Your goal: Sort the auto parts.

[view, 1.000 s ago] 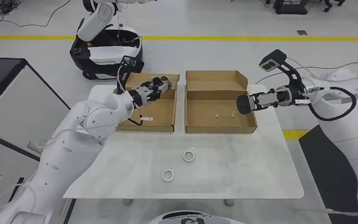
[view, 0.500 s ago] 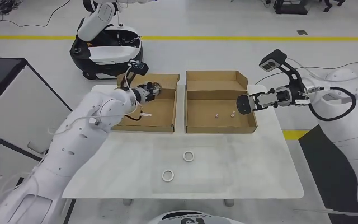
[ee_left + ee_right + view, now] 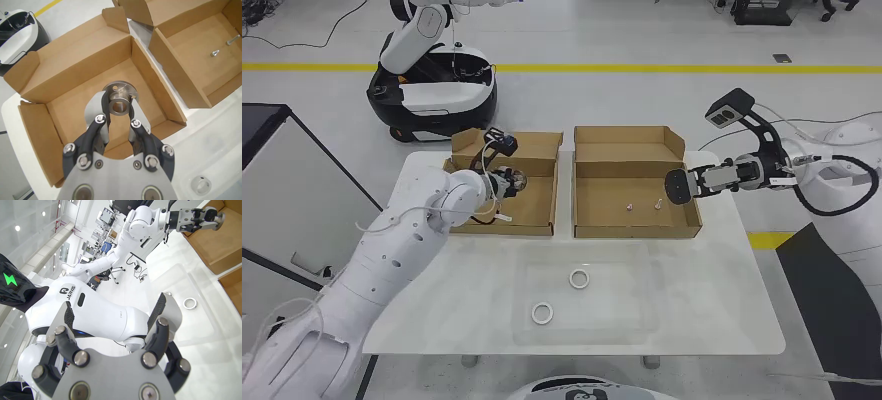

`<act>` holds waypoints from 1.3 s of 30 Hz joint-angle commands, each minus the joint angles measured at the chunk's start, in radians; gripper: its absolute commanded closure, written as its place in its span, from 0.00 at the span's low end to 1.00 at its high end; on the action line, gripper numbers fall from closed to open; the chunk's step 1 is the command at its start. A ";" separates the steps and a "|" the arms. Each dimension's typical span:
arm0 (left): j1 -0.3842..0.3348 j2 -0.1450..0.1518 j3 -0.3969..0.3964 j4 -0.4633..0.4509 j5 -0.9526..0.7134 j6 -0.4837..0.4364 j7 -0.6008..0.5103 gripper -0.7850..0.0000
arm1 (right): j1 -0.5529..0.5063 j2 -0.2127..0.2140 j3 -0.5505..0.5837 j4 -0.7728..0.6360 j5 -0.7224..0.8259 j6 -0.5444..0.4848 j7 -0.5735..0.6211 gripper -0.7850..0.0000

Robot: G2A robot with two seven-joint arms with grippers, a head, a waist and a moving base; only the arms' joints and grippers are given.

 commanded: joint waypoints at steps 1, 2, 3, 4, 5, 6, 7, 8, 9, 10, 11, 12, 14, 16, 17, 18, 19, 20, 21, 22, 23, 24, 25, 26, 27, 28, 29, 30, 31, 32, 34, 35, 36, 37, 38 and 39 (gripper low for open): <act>-0.013 -0.010 0.022 0.030 0.004 -0.009 -0.004 1.00 | 0.000 0.000 0.000 0.000 0.000 0.000 0.000 0.00; -0.020 -0.015 0.032 0.043 0.006 -0.012 -0.006 1.00 | 0.000 0.000 0.000 0.000 0.000 0.000 0.000 0.00; -0.027 -0.020 0.042 0.055 0.008 -0.017 -0.007 1.00 | 0.000 0.000 0.000 0.000 0.000 0.000 0.000 0.00; -0.034 -0.025 0.052 0.067 0.010 -0.023 -0.007 1.00 | 0.000 0.000 0.000 0.000 0.000 0.000 0.000 0.00; -0.040 -0.031 0.060 0.081 0.007 -0.026 -0.006 1.00 | 0.000 0.000 0.000 0.000 0.000 0.000 0.000 0.00; -0.044 -0.035 0.066 0.089 0.006 -0.029 -0.008 1.00 | 0.000 0.000 0.000 0.000 0.000 0.000 0.000 0.00; -0.052 -0.040 0.077 0.101 0.010 -0.035 -0.010 1.00 | 0.000 0.000 0.000 0.000 0.000 0.000 0.000 0.00; -0.058 -0.046 0.085 0.114 0.009 -0.037 -0.009 1.00 | 0.000 0.000 0.000 0.000 0.000 0.000 0.000 0.00; -0.067 -0.053 0.098 0.130 0.011 -0.040 -0.010 1.00 | 0.000 0.000 0.000 0.000 0.000 0.000 0.000 0.00; -0.072 -0.057 0.105 0.137 0.014 -0.043 -0.009 1.00 | 0.000 0.000 0.000 0.000 0.000 0.000 0.000 0.00; -0.078 -0.063 0.113 0.150 0.014 -0.043 -0.008 1.00 | 0.000 0.000 0.000 0.000 0.000 0.000 0.000 0.00; -0.085 -0.071 0.124 0.168 0.014 -0.045 -0.010 1.00 | 0.000 0.000 0.000 0.000 0.000 0.000 0.000 0.00; -0.095 -0.080 0.138 0.191 0.018 -0.049 -0.012 1.00 | 0.000 0.000 0.000 0.000 0.000 0.000 0.000 0.00; -0.109 -0.091 0.153 0.221 0.023 -0.057 -0.018 1.00 | 0.000 0.000 0.000 0.000 0.000 0.000 0.000 0.00; -0.112 -0.094 0.157 0.228 0.026 -0.058 -0.019 1.00 | 0.000 0.000 0.000 0.000 0.000 0.000 0.000 0.00; -0.118 -0.099 0.163 0.244 0.030 -0.062 -0.023 1.00 | 0.000 0.000 0.000 0.000 0.000 0.000 0.000 0.00; -0.121 -0.102 0.166 0.251 0.033 -0.065 -0.024 1.00 | 0.000 0.000 0.000 0.000 0.000 0.000 0.000 0.00; -0.125 -0.106 0.169 0.263 0.035 -0.068 -0.025 1.00 | 0.000 0.000 0.000 0.000 0.000 0.000 0.000 0.00; -0.127 -0.109 0.171 0.271 0.038 -0.072 -0.027 1.00 | 0.000 0.000 0.000 0.000 0.000 0.000 0.000 0.00; -0.128 -0.111 0.172 0.276 0.039 -0.074 -0.027 1.00 | 0.000 0.000 0.000 0.000 0.000 0.000 0.000 0.00; -0.129 -0.113 0.173 0.280 0.040 -0.077 -0.029 1.00 | 0.000 0.000 0.000 0.000 0.000 0.000 0.000 0.00; -0.129 -0.114 0.173 0.282 0.042 -0.078 -0.030 1.00 | 0.000 0.000 0.000 0.000 0.000 0.000 0.000 0.00; -0.128 -0.116 0.173 0.284 0.044 -0.080 -0.036 1.00 | 0.000 0.000 0.000 0.000 0.000 0.000 0.000 0.00; -0.127 -0.117 0.172 0.285 0.046 -0.080 -0.037 1.00 | 0.000 0.000 0.000 0.000 0.000 0.000 0.000 0.00; -0.125 -0.117 0.173 0.286 0.051 -0.081 -0.044 1.00 | 0.000 0.000 0.000 0.000 0.000 0.000 0.000 0.00; -0.124 -0.118 0.172 0.285 0.054 -0.081 -0.047 1.00 | 0.000 0.000 0.000 0.000 0.000 0.000 0.000 0.00; -0.120 -0.119 0.171 0.285 0.055 -0.081 -0.048 1.00 | 0.000 0.000 0.000 0.000 0.000 0.000 0.000 0.00; -0.117 -0.119 0.169 0.284 0.057 -0.081 -0.049 1.00 | 0.000 0.000 0.000 0.000 0.000 0.000 0.000 0.00; -0.114 -0.120 0.168 0.283 0.059 -0.080 -0.049 1.00 | 0.000 0.000 0.000 0.000 0.000 0.000 0.000 0.00; -0.111 -0.120 0.167 0.281 0.060 -0.081 -0.051 1.00 | 0.000 0.000 0.000 0.000 0.000 0.000 0.000 0.00; -0.104 -0.121 0.163 0.280 0.063 -0.082 -0.053 1.00 | 0.000 0.000 0.000 0.000 0.000 0.000 0.000 0.00; -0.101 -0.121 0.162 0.280 0.064 -0.083 -0.053 1.00 | 0.000 0.000 0.000 0.000 0.000 0.000 0.000 0.00; -0.098 -0.122 0.160 0.280 0.063 -0.085 -0.054 1.00 | 0.000 0.000 0.000 0.000 0.000 0.000 0.000 0.00; -0.096 -0.122 0.159 0.279 0.064 -0.089 -0.057 1.00 | 0.000 0.000 0.000 0.000 0.000 0.000 0.000 0.00; -0.095 -0.123 0.159 0.278 0.070 -0.093 -0.059 1.00 | 0.000 0.000 0.000 0.000 0.000 0.000 0.000 0.00; -0.092 -0.123 0.159 0.278 0.073 -0.095 -0.059 1.00 | 0.000 0.000 0.000 0.000 0.000 0.000 0.000 0.00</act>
